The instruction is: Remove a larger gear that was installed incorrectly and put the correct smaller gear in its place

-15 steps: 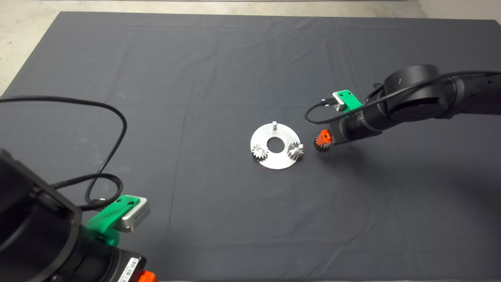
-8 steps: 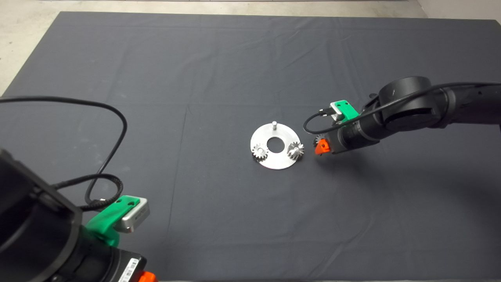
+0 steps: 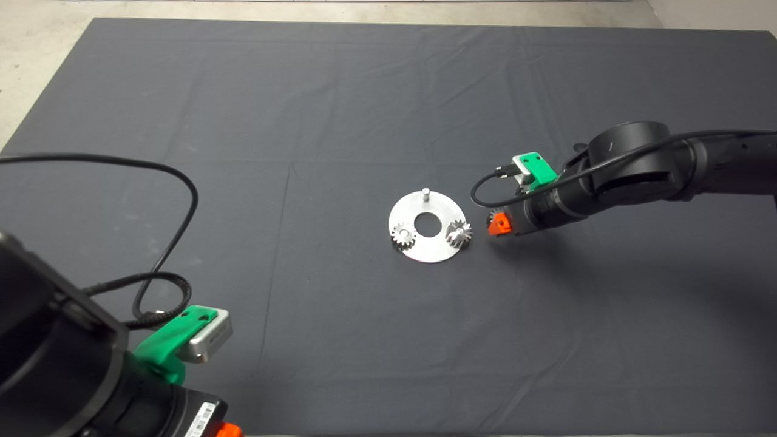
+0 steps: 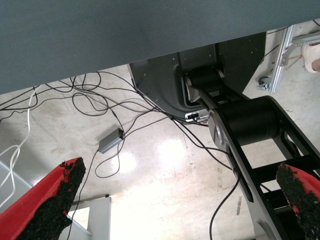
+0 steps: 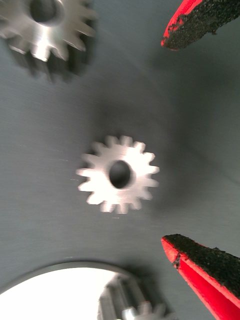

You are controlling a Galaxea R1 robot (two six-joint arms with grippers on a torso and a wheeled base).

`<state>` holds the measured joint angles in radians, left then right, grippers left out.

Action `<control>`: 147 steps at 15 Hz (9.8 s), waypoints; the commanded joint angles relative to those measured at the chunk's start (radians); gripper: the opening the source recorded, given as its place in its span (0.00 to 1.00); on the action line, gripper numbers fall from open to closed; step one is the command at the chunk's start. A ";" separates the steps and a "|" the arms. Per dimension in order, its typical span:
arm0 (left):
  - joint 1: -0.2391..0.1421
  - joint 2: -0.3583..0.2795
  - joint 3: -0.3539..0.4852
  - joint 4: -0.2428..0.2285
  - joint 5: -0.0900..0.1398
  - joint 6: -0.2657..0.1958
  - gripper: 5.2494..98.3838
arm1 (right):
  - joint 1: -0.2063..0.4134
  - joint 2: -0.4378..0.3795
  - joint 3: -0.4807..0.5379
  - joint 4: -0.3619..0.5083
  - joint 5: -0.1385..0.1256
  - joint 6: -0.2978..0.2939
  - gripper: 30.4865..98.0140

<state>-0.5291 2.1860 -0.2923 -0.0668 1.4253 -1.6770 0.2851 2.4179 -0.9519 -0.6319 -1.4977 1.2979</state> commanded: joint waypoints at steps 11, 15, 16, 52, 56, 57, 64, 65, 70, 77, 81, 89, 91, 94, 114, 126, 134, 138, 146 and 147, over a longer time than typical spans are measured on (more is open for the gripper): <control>0.009 -0.002 0.015 -0.016 0.023 -0.006 1.00 | -0.032 0.004 0.003 -0.155 0.046 -0.020 0.88; 0.012 -0.002 0.015 -0.016 0.023 -0.006 1.00 | -0.033 -0.001 -0.002 -0.187 0.094 -0.021 0.84; 0.014 -0.002 0.015 -0.016 0.023 -0.006 1.00 | -0.034 -0.002 0.000 -0.189 0.099 -0.022 0.81; 0.035 -0.002 0.015 -0.016 0.024 -0.006 1.00 | -0.104 0.004 -0.011 -0.344 0.103 -0.026 0.30; 0.038 -0.002 0.015 -0.016 0.027 -0.006 1.00 | -0.109 0.004 -0.029 -0.347 0.132 -0.037 0.22; 0.049 -0.001 0.015 -0.016 0.027 -0.006 1.00 | -0.117 0.004 -0.031 -0.347 0.134 -0.038 0.20; 0.057 0.005 0.015 -0.016 0.029 -0.006 1.00 | -0.145 -0.009 -0.032 -0.347 0.146 -0.035 0.19; 0.057 0.007 0.015 -0.016 0.029 -0.006 1.00 | -0.144 -0.009 -0.028 -0.347 0.148 -0.034 0.18; 0.057 0.007 0.015 -0.016 0.027 -0.006 1.00 | -0.073 -0.001 0.008 -0.326 0.145 -0.038 0.16; 0.057 0.009 0.015 -0.016 0.027 -0.006 1.00 | 0.077 0.024 -0.002 -0.128 0.136 -0.025 0.16; 0.057 0.009 0.015 -0.016 0.027 -0.006 1.00 | 0.075 0.165 -0.080 -0.121 0.096 -0.026 0.16; 0.057 0.007 0.015 -0.016 0.027 -0.006 1.00 | 0.077 0.322 -0.223 -0.121 0.077 -0.031 0.16; 0.057 0.008 0.015 -0.016 0.027 -0.006 1.00 | 0.075 0.326 -0.223 -0.121 0.077 -0.031 0.16; 0.057 0.009 0.015 -0.016 0.027 -0.006 1.00 | 0.071 0.344 -0.247 -0.121 0.077 -0.032 0.16; 0.057 0.007 0.015 -0.016 0.027 -0.006 1.00 | 0.048 0.406 -0.336 -0.137 0.077 -0.037 0.15; 0.057 0.009 0.015 -0.016 0.026 -0.006 1.00 | 0.049 0.392 -0.307 -0.135 0.040 -0.034 0.15; 0.057 0.009 0.015 -0.016 0.026 -0.006 1.00 | 0.045 0.393 -0.303 -0.137 0.036 -0.034 0.15; 0.057 0.009 0.015 -0.016 0.026 -0.006 1.00 | 0.042 0.393 -0.303 -0.137 0.035 -0.034 0.15; 0.057 0.009 0.015 -0.016 0.026 -0.005 1.00 | 0.020 0.393 -0.306 -0.138 0.036 -0.035 0.15; 0.057 0.009 0.015 -0.016 0.026 -0.005 1.00 | 0.020 0.393 -0.306 -0.138 0.036 -0.035 0.15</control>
<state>-0.4655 2.1943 -0.2923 -0.0668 1.4479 -1.6785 0.2851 2.8115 -1.2666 -0.7672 -1.4600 1.2613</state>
